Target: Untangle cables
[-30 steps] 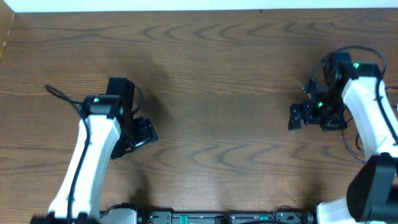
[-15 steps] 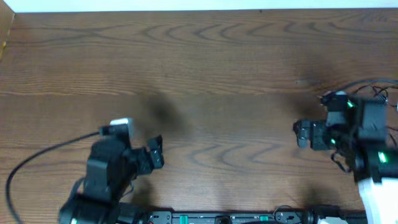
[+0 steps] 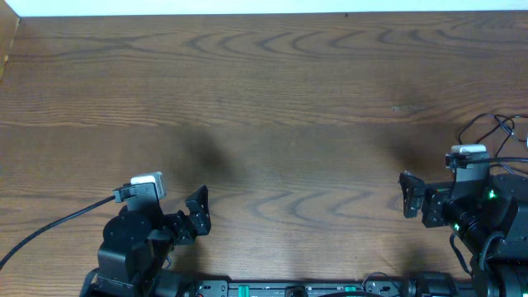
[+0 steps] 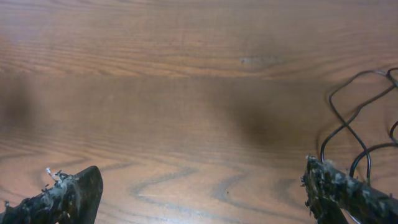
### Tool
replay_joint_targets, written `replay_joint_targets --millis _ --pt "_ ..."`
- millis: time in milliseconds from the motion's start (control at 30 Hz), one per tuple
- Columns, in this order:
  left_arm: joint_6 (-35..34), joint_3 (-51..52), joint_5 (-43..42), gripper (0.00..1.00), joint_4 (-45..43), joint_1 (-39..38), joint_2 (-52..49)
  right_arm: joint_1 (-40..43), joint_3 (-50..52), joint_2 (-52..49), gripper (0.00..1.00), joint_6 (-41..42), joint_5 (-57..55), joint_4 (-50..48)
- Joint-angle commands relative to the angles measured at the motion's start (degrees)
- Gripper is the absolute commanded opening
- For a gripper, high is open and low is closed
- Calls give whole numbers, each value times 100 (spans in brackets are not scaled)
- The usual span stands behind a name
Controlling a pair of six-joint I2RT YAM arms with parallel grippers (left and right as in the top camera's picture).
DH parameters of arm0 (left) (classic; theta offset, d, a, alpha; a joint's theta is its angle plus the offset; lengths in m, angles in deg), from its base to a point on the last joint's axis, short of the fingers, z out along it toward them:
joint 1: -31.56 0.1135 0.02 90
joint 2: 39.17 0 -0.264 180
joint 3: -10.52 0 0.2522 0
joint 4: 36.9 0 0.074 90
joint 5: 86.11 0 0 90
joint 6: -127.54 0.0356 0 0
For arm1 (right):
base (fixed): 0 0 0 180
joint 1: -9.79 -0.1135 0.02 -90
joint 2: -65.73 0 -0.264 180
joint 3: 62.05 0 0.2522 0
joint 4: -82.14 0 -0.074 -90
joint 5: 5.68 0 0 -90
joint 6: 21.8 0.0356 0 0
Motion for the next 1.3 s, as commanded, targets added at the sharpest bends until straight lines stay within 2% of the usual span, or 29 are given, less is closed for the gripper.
replay_joint_targets --millis 0,500,800,933,1267 --pt "76 11 74 98 -22 -26 17 -33 57 15 99 39 0 122" --pt "76 11 74 98 -22 -26 17 -33 59 15 99 37 0 579" --pt "76 11 74 98 -22 -26 17 -33 415 710 99 31 -175 527" --pt "76 11 74 98 -22 -28 17 -33 855 1300 99 -122 -175 -101" --pt "76 11 74 98 -22 -26 17 -35 2492 3021 99 -177 -166 -2863"
